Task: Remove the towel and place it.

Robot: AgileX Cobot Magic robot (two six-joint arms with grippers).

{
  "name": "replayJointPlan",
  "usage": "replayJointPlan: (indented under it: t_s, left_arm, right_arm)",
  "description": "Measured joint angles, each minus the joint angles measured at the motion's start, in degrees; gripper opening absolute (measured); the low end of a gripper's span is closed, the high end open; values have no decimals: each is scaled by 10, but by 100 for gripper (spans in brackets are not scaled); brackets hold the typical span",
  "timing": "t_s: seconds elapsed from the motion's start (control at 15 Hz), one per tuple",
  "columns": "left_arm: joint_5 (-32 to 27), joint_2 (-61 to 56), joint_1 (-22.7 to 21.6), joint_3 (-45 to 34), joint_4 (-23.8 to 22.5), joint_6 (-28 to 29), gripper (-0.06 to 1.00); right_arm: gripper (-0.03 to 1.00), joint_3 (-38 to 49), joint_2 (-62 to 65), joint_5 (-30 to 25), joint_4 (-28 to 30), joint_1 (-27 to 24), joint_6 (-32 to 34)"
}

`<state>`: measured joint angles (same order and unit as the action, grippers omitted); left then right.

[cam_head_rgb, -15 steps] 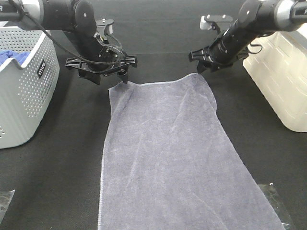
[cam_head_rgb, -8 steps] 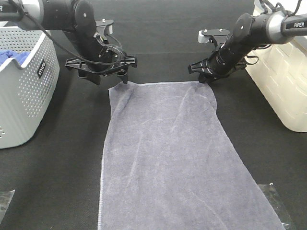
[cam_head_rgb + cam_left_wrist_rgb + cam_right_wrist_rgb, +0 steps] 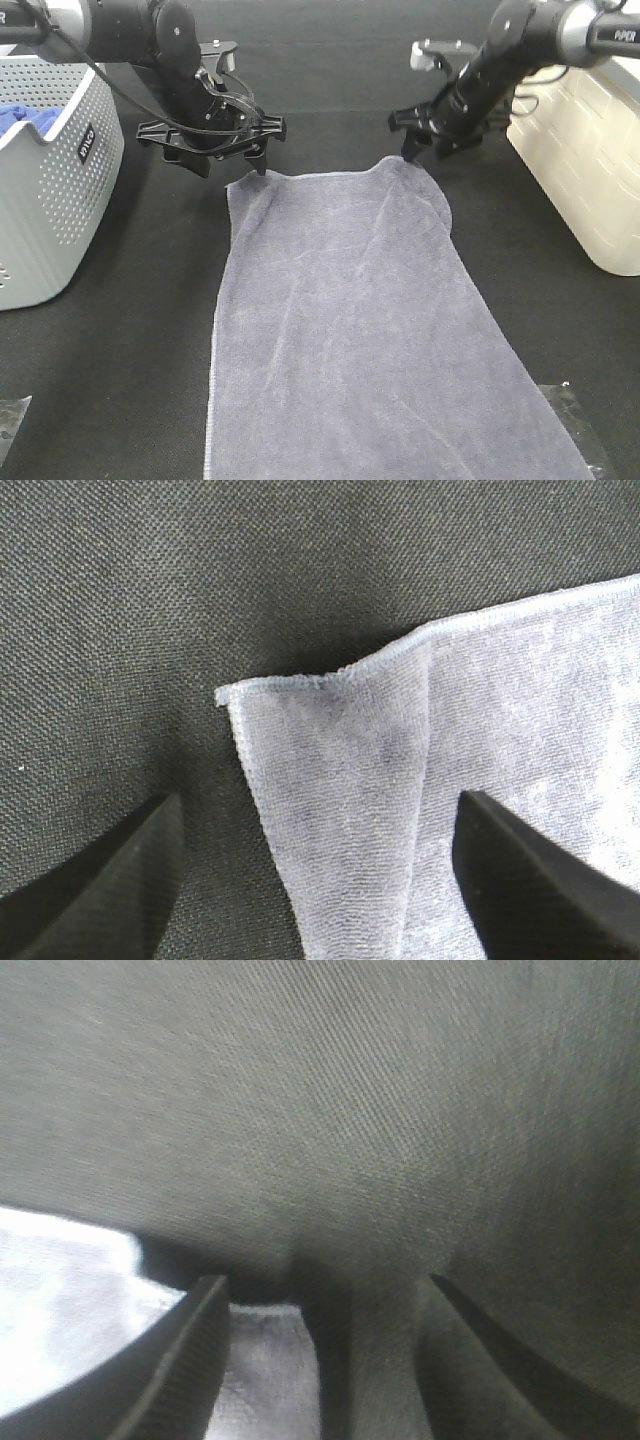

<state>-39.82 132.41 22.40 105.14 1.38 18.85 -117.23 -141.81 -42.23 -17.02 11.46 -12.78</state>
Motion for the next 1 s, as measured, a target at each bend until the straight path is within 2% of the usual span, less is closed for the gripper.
replayJointPlan:
  t_s: [0.07, 0.2, 0.73, 0.87, 1.0]
  left_arm:
    - [0, 0, 0, 0, 0, 0, 71]
    - [0, 0, 0, 0, 0, 0, 71]
    - [-1, 0, 0, 0, 1, 0, 71]
    - [-1, 0, 0, 0, 2, 0, 71]
    - [-1, 0, 0, 0, 2, 0, 71]
  right_arm:
    - [53, -18, 0, -33, 11, 0, 1]
    - [53, -21, 0, -54, 28, 0, 2]
    - [53, -22, -32, -56, 25, 0, 3]
    - [45, -23, -33, -54, 25, -1, 3]
    - [29, -23, -34, -54, 24, -1, 3]
